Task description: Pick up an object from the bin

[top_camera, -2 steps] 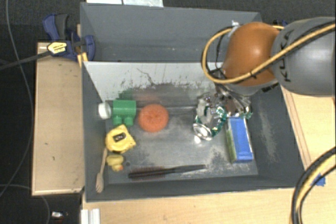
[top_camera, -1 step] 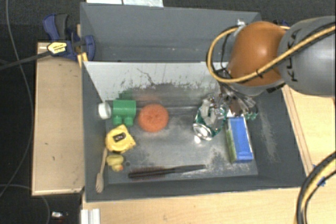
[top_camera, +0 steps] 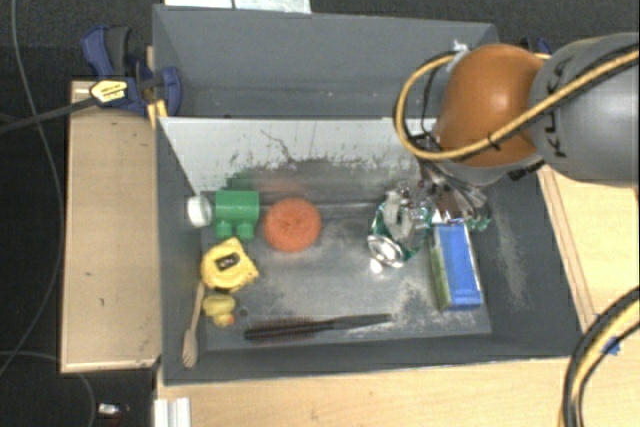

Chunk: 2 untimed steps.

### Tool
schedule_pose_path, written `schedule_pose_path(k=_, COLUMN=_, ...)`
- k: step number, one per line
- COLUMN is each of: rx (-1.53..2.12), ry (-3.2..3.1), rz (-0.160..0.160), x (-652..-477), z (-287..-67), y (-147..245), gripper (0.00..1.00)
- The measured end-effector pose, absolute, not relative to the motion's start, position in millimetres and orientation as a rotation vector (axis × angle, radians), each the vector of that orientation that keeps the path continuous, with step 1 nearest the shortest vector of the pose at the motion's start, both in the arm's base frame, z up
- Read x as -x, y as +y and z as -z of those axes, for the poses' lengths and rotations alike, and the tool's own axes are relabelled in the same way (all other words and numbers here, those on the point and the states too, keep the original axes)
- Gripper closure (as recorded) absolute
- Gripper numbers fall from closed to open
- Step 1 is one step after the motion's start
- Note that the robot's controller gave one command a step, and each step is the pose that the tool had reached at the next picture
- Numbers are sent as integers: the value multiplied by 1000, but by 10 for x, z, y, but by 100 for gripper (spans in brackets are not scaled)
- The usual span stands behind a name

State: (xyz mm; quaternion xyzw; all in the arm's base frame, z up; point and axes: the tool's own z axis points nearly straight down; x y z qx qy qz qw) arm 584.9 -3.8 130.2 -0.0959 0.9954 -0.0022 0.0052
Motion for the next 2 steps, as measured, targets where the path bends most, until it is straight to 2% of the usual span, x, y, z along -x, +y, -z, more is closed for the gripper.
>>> schedule_pose_path(k=1, rx=149, ry=3122, rz=5, x=-5920, z=-1442, y=45, gripper=100)
schedule_pose_path(k=2, rx=155, ry=3123, rz=5, x=-5849, z=-1431, y=-49, gripper=100)
